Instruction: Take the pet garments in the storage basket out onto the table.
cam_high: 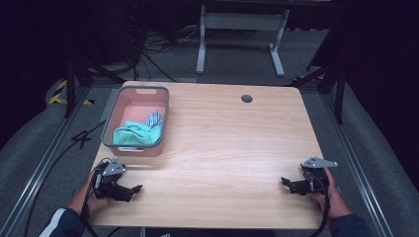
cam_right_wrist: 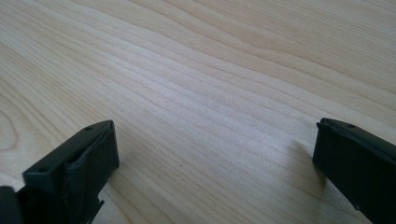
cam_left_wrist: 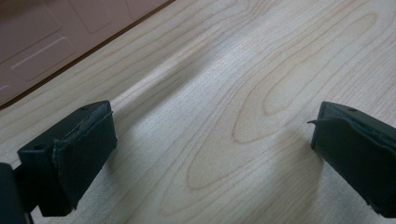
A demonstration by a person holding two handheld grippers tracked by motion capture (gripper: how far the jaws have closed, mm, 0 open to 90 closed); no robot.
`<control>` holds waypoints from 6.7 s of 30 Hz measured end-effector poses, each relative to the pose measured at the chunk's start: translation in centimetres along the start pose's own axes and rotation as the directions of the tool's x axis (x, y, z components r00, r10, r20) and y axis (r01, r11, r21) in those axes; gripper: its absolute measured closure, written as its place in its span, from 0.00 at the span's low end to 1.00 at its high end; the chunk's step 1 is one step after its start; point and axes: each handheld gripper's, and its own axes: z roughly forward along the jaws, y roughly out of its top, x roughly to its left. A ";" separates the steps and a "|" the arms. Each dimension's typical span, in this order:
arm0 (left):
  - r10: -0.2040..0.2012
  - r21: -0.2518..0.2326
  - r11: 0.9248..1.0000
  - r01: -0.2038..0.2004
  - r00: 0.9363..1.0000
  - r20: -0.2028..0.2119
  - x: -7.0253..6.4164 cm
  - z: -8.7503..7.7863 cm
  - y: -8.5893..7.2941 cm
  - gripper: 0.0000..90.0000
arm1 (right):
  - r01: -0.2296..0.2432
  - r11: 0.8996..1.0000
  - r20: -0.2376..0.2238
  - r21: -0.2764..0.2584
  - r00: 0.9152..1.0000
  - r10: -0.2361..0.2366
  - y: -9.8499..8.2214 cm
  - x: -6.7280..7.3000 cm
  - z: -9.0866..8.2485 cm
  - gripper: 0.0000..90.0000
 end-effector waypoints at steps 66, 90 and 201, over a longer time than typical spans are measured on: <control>0.197 0.121 0.973 -0.195 0.980 -0.004 6.1 -5.0 15.6 0.21 | 0.003 1.000 -0.003 0.000 1.000 -0.003 0.1 0.0 0.1 0.01; 0.157 0.458 0.866 -0.202 0.978 0.134 9.7 5.3 18.2 0.21 | 0.003 1.000 -0.003 -0.001 1.000 -0.003 0.1 0.0 0.1 0.01; 0.185 -0.187 0.961 -0.203 0.977 -0.110 2.0 -8.8 24.1 0.87 | 0.004 1.000 -0.003 -0.001 1.000 -0.004 0.0 0.0 0.0 0.01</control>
